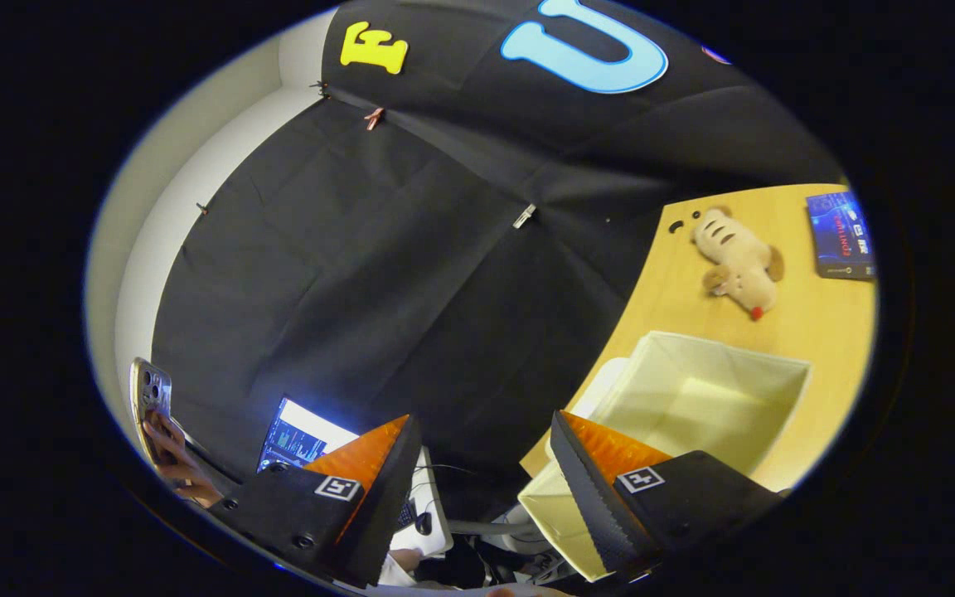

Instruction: Open the storage box then place both shoes into the box .Put the left shoe in first, then the right shoe, with the right side of both shoes facing outward in a uniform manner.

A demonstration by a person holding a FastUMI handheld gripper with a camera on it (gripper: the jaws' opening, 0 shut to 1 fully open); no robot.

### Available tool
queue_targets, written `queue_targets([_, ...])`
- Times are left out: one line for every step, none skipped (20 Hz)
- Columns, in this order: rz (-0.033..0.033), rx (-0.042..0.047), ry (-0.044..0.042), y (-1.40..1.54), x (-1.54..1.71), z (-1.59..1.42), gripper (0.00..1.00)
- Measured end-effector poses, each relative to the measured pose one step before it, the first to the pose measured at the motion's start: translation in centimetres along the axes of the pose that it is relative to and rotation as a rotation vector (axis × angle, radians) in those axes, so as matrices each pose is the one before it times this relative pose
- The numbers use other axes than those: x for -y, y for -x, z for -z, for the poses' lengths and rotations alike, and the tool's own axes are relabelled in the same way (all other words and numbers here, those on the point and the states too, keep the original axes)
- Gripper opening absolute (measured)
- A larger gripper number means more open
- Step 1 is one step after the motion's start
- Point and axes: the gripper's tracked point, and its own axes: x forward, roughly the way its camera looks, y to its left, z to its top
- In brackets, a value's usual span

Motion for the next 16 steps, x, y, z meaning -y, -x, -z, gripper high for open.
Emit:
queue_targets([0.02794, 0.01841, 0.00472, 1.729, 0.855, -0.232, 0.96])
queue_targets([0.03219, 0.01839, 0.00414, 1.512, 1.103, -0.427, 0.96])
queue_targets([0.0334, 0.01747, 0.00179, 1.502, 1.037, -0.21, 0.96])
queue_targets([0.03568, 0.01664, 0.00256, 1.517, 1.297, -0.317, 0.96])
queue_targets([0.03919, 0.01876, 0.00163, 1.366, 1.366, -0.194, 0.96])
queue_targets([0.03988, 0.0171, -0.00018, 1.372, 1.48, -0.204, 0.96])
queue_targets([0.04027, 0.01786, -0.0045, 1.511, 1.673, -0.08, 0.96])
queue_targets([0.0392, 0.01494, -0.00778, 1.291, 1.59, -0.118, 0.96])
queue_targets([0.03923, 0.01023, -0.00902, 1.325, 1.54, 0.126, 0.96])
queue_targets([0.04462, 0.00571, -0.0076, 0.961, 1.734, 0.176, 0.96])
queue_targets([0.04925, -0.00429, -0.00575, 0.884, 1.86, 0.539, 0.96])
queue_targets([0.05217, -0.01142, -0.00596, 0.646, 2.154, 0.68, 0.96])
queue_targets([0.0524, -0.01767, -0.00386, 0.454, 2.194, 0.865, 0.96])
queue_targets([0.04796, -0.01841, -0.00102, 0.313, 2.164, 0.841, 0.96])
queue_targets([0.04781, -0.02031, 0.00451, 0.169, 1.679, 0.834, 0.96])
queue_targets([0.04751, -0.02445, 0.0035, -0.057, 2.016, 0.936, 0.96])
